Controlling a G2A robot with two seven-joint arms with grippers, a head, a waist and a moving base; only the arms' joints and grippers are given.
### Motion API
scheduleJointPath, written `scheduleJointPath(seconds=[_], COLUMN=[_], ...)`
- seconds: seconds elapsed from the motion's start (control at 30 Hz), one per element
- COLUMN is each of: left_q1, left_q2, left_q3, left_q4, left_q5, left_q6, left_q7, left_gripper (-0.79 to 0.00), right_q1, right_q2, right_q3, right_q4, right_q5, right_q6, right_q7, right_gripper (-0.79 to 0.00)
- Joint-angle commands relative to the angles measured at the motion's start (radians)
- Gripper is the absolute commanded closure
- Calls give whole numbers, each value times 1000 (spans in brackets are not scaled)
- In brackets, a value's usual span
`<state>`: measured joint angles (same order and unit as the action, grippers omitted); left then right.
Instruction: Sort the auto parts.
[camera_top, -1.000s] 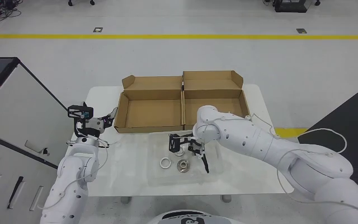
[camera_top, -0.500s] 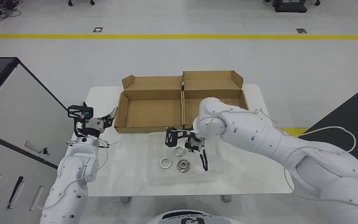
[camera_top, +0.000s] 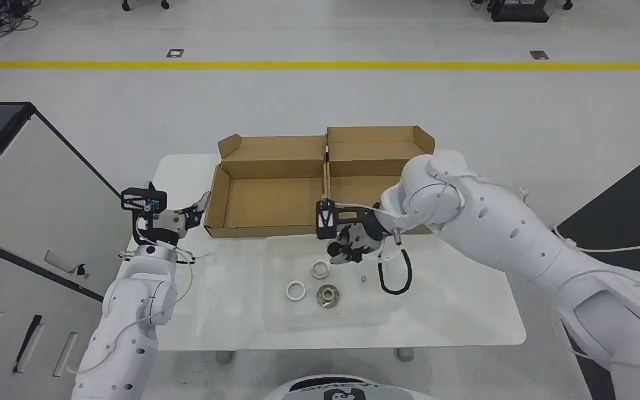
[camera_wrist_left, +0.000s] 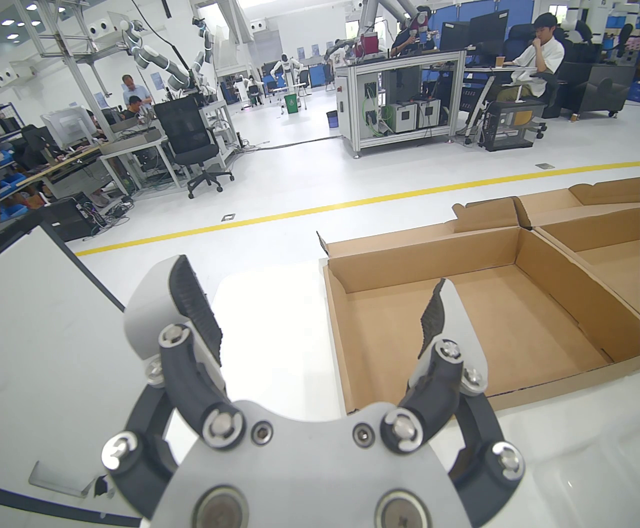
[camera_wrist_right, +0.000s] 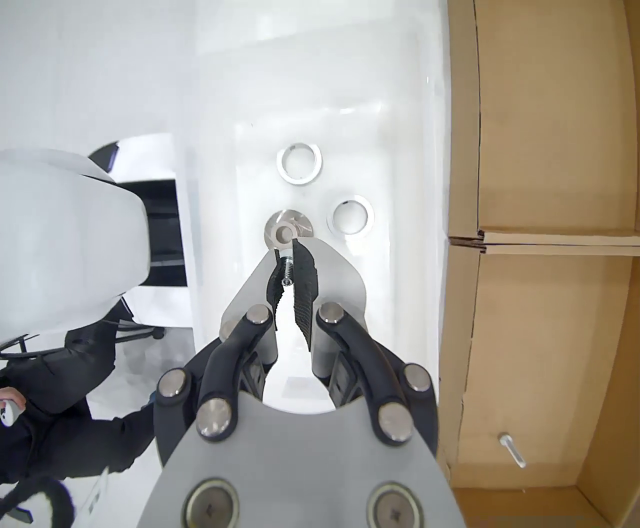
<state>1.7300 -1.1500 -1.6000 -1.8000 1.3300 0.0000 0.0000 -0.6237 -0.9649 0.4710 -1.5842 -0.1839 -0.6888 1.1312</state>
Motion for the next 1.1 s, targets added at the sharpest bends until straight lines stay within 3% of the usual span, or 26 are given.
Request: scheduleJointPath(seconds=[0.0,0.4,0.47,0.6,0.77,1.07], left_q1=[0,0,0,0,0,0], left_q2=[0,0,0,0,0,0], left_q3=[0,0,0,0,0,0], left_q4=[0,0,0,0,0,0], left_q5=[0,0,0,0,0,0], left_q6=[0,0,0,0,0,0], left_q7=[0,0,0,0,0,0], left_gripper=[-785,-785,-785,-785,-785,-785], right_q1=[-14,-22,-43,-93,-135,-67], right_q2=[18,34,37,56,63,1], right_q3=[12,13,39,108,136,57], right_q4=[1,4,34,122,183,164], right_q5=[30,48,87,251,489,740], right_q6=[-41,-76,-67,-155,-292,-323], right_q7=[-41,-76,-149,-258,-297,-323], right_gripper=[0,0,0,0,0,0])
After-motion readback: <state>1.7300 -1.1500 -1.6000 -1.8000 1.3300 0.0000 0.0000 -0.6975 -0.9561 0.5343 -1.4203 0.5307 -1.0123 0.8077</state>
